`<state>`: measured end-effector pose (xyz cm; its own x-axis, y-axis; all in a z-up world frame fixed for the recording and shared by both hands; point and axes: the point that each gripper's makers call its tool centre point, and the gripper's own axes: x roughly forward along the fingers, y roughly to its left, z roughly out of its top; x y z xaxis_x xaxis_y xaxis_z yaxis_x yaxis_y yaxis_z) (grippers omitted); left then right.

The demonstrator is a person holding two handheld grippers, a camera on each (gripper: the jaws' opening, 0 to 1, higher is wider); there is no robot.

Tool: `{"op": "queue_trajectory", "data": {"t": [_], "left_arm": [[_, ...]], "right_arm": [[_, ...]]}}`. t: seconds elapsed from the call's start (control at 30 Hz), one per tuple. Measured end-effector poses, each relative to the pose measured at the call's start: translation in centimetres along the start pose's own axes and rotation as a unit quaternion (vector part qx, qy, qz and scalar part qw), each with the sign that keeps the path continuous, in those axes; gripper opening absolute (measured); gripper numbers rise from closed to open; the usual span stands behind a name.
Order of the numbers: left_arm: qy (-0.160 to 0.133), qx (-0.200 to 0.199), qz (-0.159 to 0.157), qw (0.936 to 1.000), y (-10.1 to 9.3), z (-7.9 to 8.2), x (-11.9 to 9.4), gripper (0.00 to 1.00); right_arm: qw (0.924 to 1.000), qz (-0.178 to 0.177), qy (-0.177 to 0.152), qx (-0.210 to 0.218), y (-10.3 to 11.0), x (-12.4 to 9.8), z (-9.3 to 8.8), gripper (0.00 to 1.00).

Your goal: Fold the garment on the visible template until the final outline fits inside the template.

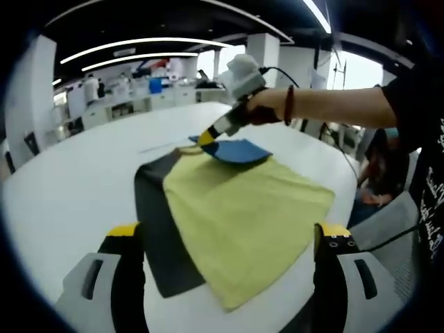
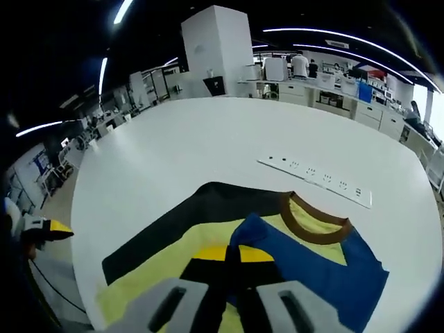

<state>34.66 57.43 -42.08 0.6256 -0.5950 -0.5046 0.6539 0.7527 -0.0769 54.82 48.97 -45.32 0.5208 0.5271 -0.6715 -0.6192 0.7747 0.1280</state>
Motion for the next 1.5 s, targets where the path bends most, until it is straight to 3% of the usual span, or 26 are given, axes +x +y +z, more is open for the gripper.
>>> {"op": "queue_trajectory", "data": {"t": [0.5, 0.8, 1.0, 1.5], "left_arm": [[0.001, -0.006, 0.003, 1.0, 0.4, -0.3, 0.0, 0.98], [0.002, -0.007, 0.005, 1.0, 0.4, -0.5, -0.3, 0.98], [0.001, -0.006, 0.001, 1.0, 0.3, -0.5, -0.2, 0.98], [0.008, -0.012, -0.001, 0.9999, 0.7, -1.2, 0.4, 0.98]], "right_arm": [[0.9996, 0.022, -0.002, -0.016, 2.5, 0.8, 0.5, 0.0], [0.9994, 0.022, 0.007, -0.027, 2.8, 1.4, 0.1, 0.0], [0.9992, 0.018, 0.017, -0.033, 2.7, 2.6, -0.9, 0.0], [0.9989, 0.026, 0.039, 0.008, 3.2, 6.0, -3.6, 0.0]]}}
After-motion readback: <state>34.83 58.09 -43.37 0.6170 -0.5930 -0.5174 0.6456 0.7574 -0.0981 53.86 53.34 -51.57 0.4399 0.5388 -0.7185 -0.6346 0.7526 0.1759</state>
